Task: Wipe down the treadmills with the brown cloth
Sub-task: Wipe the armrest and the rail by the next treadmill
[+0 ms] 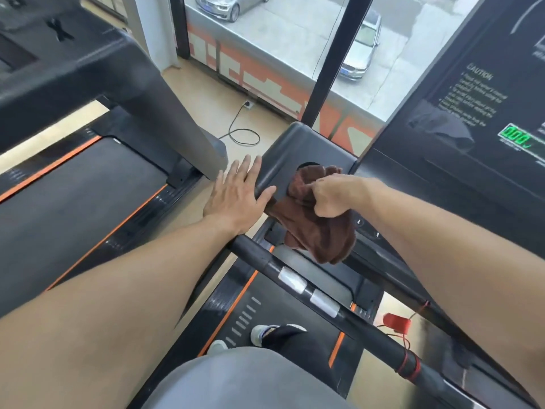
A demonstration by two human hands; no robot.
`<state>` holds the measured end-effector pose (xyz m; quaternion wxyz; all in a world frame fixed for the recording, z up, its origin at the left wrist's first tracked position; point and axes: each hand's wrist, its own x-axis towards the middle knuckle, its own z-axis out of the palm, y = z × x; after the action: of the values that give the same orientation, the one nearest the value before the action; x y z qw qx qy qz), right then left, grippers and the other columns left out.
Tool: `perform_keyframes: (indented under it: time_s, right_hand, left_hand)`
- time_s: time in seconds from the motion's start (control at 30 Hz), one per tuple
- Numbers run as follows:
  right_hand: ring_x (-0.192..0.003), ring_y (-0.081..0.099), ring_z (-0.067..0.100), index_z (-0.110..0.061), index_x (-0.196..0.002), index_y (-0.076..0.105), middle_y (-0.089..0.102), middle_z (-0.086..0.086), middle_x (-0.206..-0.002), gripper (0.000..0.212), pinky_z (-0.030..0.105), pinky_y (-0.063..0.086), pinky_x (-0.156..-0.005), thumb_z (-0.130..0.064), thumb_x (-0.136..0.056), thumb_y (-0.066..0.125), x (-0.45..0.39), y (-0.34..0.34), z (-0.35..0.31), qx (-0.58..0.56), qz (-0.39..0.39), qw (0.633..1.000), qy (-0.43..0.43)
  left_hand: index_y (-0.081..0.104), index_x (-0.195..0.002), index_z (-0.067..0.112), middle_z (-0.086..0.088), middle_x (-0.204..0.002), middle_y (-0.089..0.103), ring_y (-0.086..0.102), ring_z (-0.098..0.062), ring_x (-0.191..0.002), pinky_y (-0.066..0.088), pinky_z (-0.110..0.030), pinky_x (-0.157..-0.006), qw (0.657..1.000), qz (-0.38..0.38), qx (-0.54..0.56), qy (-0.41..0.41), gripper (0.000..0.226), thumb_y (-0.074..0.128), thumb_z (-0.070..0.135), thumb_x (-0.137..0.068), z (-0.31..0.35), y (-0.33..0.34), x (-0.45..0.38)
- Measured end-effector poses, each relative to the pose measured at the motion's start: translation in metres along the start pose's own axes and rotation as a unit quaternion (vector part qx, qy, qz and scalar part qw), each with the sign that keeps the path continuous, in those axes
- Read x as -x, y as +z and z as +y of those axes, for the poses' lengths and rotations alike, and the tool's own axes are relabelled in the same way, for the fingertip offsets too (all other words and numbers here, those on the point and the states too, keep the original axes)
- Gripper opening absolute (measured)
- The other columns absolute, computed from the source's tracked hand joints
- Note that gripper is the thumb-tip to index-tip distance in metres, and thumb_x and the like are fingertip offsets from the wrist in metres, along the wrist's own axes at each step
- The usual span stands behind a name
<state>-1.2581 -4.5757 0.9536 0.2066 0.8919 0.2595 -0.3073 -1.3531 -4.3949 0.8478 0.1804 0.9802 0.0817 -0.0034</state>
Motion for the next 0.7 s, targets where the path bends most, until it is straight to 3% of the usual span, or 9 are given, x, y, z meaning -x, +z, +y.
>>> perform_keyframes:
  time_s: [0.1,0.2,0.27,0.33,0.4,0.5,0.57,0.6,0.7]
  right_hand:
    - [-0.158,0.002,0.031,-0.011,-0.164,-0.001,0.005,0.008,-0.172,0.087,0.045,-0.003,-0.126,-0.03,-0.095,0.049,-0.011,0.012,-0.008,-0.04,0.0,0.999,0.005]
    - [-0.158,-0.004,0.032,-0.014,-0.165,0.0,0.002,0.006,-0.173,0.084,0.048,-0.011,-0.124,-0.023,-0.096,0.048,-0.013,0.011,-0.014,-0.094,0.002,0.996,0.0]
    - [-0.156,0.013,0.036,-0.016,-0.163,0.023,0.023,0.009,-0.168,0.071,0.045,0.006,-0.125,-0.017,-0.097,0.048,-0.007,0.008,-0.014,-0.147,0.019,0.989,-0.004]
    - [-0.137,0.043,0.038,-0.016,-0.148,0.049,0.051,0.014,-0.148,0.053,0.036,0.036,-0.105,-0.013,-0.095,0.048,-0.001,0.004,-0.008,-0.161,0.038,0.986,-0.011]
    - [-0.118,0.054,0.035,-0.011,-0.131,0.062,0.061,0.013,-0.129,0.04,0.031,0.039,-0.087,-0.012,-0.094,0.047,0.002,-0.001,-0.001,-0.111,0.039,0.993,-0.021]
    - [-0.113,0.056,0.035,-0.005,-0.124,0.064,0.061,0.012,-0.12,0.035,0.036,0.043,-0.092,-0.017,-0.097,0.045,0.003,-0.005,-0.003,-0.034,0.008,0.999,0.003]
    - [-0.132,0.047,0.039,0.0,-0.14,0.053,0.053,0.017,-0.14,0.046,0.044,0.035,-0.114,-0.02,-0.1,0.041,-0.007,0.0,-0.01,-0.001,-0.017,0.999,0.038]
    - [-0.145,0.035,0.04,0.003,-0.152,0.038,0.04,0.021,-0.155,0.056,0.047,0.024,-0.122,-0.023,-0.101,0.04,-0.013,0.006,-0.013,0.0,-0.021,0.999,0.049]
    - [-0.158,0.005,0.032,0.002,-0.161,-0.006,0.0,0.019,-0.171,0.079,0.046,0.001,-0.128,-0.026,-0.102,0.038,-0.03,0.019,-0.016,-0.02,-0.008,0.999,0.045]
  left_hand:
    - [-0.007,-0.163,0.025,0.001,-0.171,-0.002,-0.002,-0.019,-0.158,0.005,-0.048,-0.127,1.0,0.001,0.004,-0.002,0.075,0.011,0.065,-0.101,0.001,0.001,-0.001]
    - [-0.005,-0.163,0.025,0.003,-0.171,0.0,-0.001,-0.02,-0.158,0.007,-0.049,-0.127,1.0,0.0,0.001,0.006,0.07,0.008,0.06,-0.103,0.001,0.002,-0.003]
    - [-0.004,-0.163,0.024,0.003,-0.171,0.0,0.0,-0.021,-0.158,0.007,-0.049,-0.127,1.0,-0.006,-0.002,0.012,0.067,0.008,0.056,-0.105,0.001,0.002,-0.003]
    - [-0.005,-0.162,0.024,0.002,-0.171,0.0,-0.001,-0.021,-0.158,0.007,-0.05,-0.127,1.0,-0.008,-0.009,0.014,0.066,0.007,0.055,-0.106,0.0,0.001,-0.003]
    - [-0.006,-0.162,0.025,0.002,-0.171,-0.002,-0.001,-0.022,-0.158,0.007,-0.051,-0.127,0.999,-0.01,-0.025,0.018,0.066,0.007,0.055,-0.105,0.0,0.001,-0.003]
    - [-0.006,-0.162,0.025,0.002,-0.171,-0.003,0.0,-0.023,-0.158,0.01,-0.052,-0.126,0.999,-0.015,-0.036,0.02,0.067,0.008,0.057,-0.105,0.001,0.002,-0.003]
    - [-0.005,-0.163,0.026,0.002,-0.171,-0.004,0.001,-0.023,-0.158,0.011,-0.052,-0.126,0.999,-0.018,-0.03,0.016,0.067,0.01,0.057,-0.105,0.0,0.001,-0.003]
    - [-0.005,-0.163,0.026,0.002,-0.171,-0.003,0.002,-0.023,-0.158,0.011,-0.052,-0.126,0.999,-0.02,-0.028,0.015,0.067,0.011,0.057,-0.105,-0.001,0.001,-0.003]
    - [-0.004,-0.163,0.026,0.002,-0.171,-0.002,0.003,-0.023,-0.157,0.012,-0.051,-0.126,0.999,-0.022,-0.025,0.013,0.067,0.013,0.055,-0.105,0.0,0.001,-0.003]
